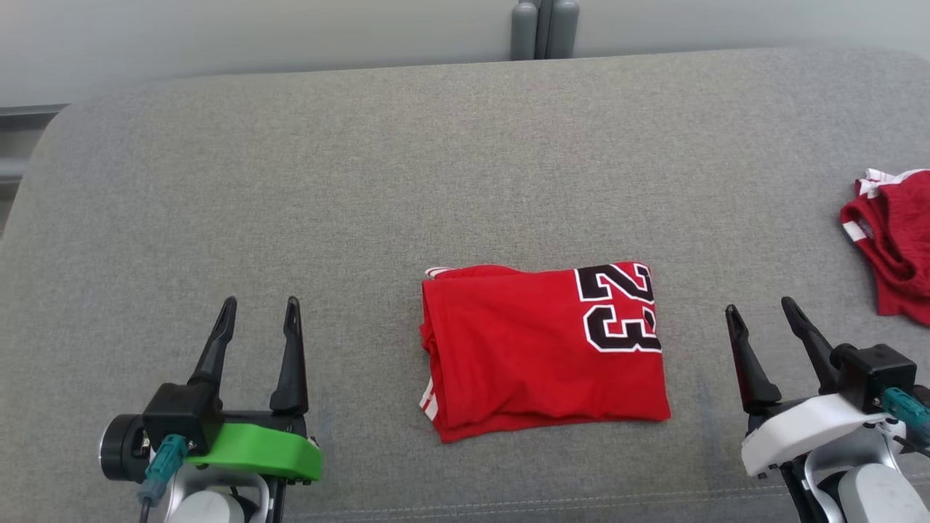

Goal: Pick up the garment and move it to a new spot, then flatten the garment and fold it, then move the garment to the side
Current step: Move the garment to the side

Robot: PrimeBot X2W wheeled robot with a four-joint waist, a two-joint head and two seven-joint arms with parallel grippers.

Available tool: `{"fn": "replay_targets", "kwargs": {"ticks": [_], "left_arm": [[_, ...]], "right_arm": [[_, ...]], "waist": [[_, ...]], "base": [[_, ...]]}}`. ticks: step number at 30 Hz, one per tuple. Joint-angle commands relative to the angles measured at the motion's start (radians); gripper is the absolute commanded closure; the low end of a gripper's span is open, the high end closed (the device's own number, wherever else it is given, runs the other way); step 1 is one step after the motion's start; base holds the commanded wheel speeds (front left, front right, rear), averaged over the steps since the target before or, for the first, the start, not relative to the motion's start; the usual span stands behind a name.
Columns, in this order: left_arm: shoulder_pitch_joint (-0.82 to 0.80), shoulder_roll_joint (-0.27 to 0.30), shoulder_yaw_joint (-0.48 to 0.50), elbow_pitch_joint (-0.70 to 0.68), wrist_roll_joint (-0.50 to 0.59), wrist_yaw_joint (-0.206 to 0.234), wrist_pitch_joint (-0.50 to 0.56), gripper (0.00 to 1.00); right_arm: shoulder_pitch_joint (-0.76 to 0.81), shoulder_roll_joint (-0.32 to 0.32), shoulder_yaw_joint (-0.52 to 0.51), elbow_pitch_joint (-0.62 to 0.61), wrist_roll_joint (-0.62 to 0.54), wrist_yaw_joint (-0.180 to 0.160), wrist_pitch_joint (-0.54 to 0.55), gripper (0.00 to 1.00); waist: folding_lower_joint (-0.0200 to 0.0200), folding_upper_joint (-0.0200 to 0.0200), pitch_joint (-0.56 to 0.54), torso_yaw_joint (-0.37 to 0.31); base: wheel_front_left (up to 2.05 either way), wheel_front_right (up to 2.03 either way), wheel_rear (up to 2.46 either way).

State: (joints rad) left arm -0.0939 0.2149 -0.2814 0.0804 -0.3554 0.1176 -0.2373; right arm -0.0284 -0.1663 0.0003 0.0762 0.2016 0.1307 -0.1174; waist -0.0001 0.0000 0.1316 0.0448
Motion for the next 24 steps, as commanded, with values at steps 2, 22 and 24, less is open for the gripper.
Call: {"fn": "replay_targets", "kwargs": {"ticks": [2, 22, 24], "left_arm": [[-0.019, 0.002, -0.002, 0.006, 0.0, -0.004, 0.002, 0.0], [-0.053, -0.028, -0.024, 0.066, -0.032, -0.035, -0.016, 0.0], [-0.055, -0.027, -0.025, 0.068, -0.03, -0.035, -0.017, 0.0]], "right_arm": [[-0.019, -0.006, 0.006, 0.025, 0.013, 0.0, 0.011, 0.0], [-0.225, -0.046, 0.28, 0.498, 0.192, 0.0, -0.002, 0.17], [-0.238, -0.049, 0.299, 0.514, 0.203, -0.001, -0.01, 1.0]], "waist": [[0.0001, 0.0, 0.005, 0.019], [0.0001, 0.0, 0.058, 0.138], [0.0001, 0.0, 0.061, 0.133]], "base": [[0.0, 0.0, 0.0], [0.0, 0.0, 0.0], [0.0, 0.0, 0.0]]}}
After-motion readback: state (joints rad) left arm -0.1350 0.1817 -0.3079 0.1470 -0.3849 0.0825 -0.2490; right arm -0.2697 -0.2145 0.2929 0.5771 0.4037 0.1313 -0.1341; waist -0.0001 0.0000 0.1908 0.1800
